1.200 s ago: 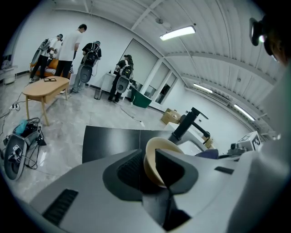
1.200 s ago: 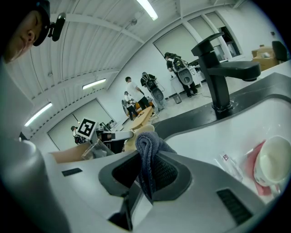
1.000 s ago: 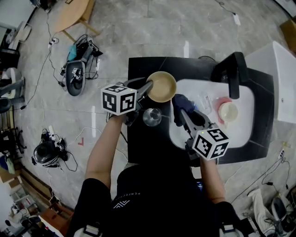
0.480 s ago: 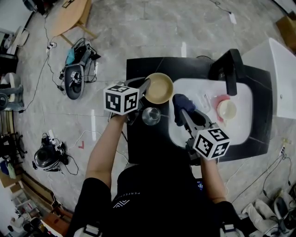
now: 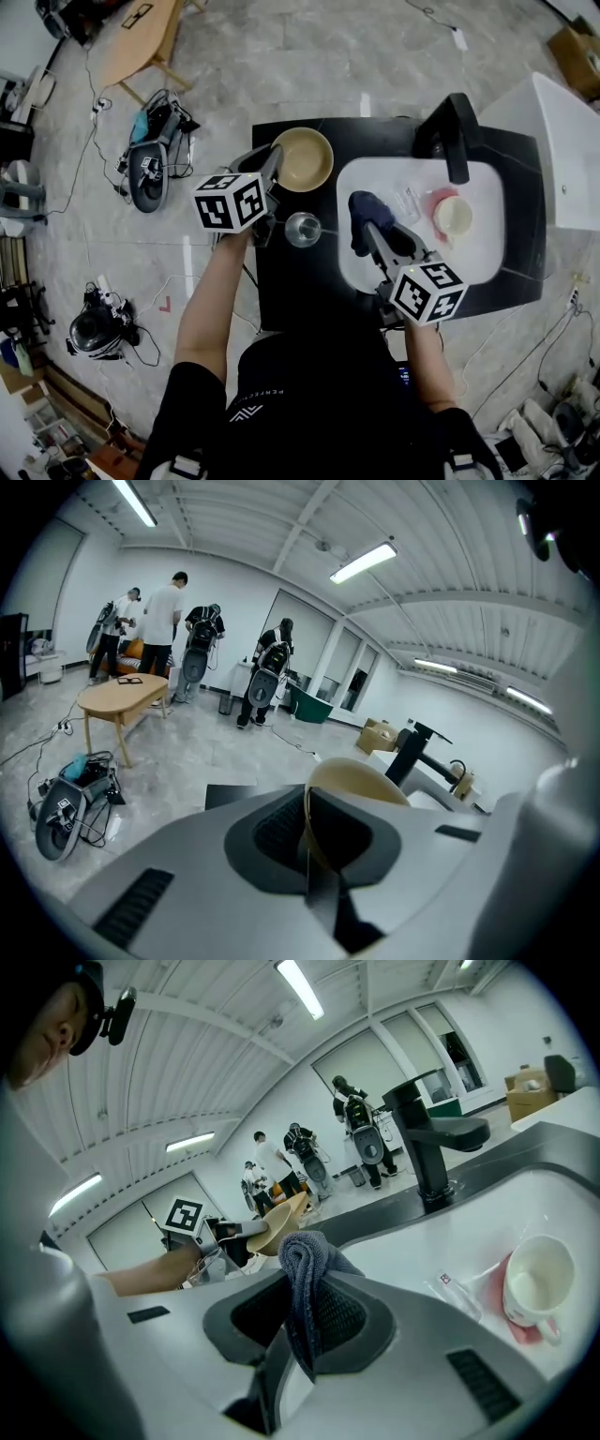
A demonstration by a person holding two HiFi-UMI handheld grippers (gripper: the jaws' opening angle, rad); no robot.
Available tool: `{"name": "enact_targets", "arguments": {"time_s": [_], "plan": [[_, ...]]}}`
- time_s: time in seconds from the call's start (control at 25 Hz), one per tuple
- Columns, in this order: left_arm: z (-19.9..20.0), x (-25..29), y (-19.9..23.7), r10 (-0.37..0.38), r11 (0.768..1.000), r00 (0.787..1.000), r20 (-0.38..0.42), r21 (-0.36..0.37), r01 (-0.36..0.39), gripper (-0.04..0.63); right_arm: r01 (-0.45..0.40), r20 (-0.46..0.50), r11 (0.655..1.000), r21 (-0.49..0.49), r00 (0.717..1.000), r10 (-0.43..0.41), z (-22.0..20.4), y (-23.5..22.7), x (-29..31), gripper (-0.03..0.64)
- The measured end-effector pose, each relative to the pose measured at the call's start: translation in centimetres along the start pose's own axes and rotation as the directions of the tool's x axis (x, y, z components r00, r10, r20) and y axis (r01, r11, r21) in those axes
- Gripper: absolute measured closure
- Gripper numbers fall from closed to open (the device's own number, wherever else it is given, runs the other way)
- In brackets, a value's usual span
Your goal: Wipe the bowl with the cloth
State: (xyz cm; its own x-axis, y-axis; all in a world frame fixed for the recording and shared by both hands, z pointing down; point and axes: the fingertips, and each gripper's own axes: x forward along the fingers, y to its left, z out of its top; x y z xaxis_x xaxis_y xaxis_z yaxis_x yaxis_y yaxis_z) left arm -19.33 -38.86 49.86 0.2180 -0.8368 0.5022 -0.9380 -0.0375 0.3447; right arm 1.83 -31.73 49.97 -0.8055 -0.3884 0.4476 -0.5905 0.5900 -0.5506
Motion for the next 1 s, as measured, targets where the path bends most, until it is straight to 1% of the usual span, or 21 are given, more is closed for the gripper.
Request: {"name": "enact_targets", "arguments": {"time_s": [0.36, 0.48, 0.76, 1.0], "plan": [[2.9, -2.7, -1.7, 0.001, 1.0, 0.997, 0.082, 0.016, -0.002, 0.574, 0.04, 0.086, 0.999, 0.004, 0.995, -0.04, 1.2, 0.1, -2.9, 0.534], [4.2, -4.0, -2.3, -0.011, 1.0, 0.993, 0.121, 0.025, 0.008, 0.574, 0.055, 0.114, 0.998, -0.001, 0.992, -0.054, 1.5, 0.6, -3.9, 0.534], [7.0, -8.5, -4.8, -0.09, 0.995, 0.971, 0.222, 0.066, 0.077, 0.574, 0.086, 0.181, 0.996, -0.015, 0.98, -0.082, 2.1, 2.6, -6.3, 0.534], [7.0, -12.3, -7.6, -0.171, 0.982, 0.953, 0.251, 0.126, 0.143, 0.574, 0.1, 0.23, 0.995, -0.023, 0.969, -0.092, 1.4, 5.2, -8.4, 0.534]]}}
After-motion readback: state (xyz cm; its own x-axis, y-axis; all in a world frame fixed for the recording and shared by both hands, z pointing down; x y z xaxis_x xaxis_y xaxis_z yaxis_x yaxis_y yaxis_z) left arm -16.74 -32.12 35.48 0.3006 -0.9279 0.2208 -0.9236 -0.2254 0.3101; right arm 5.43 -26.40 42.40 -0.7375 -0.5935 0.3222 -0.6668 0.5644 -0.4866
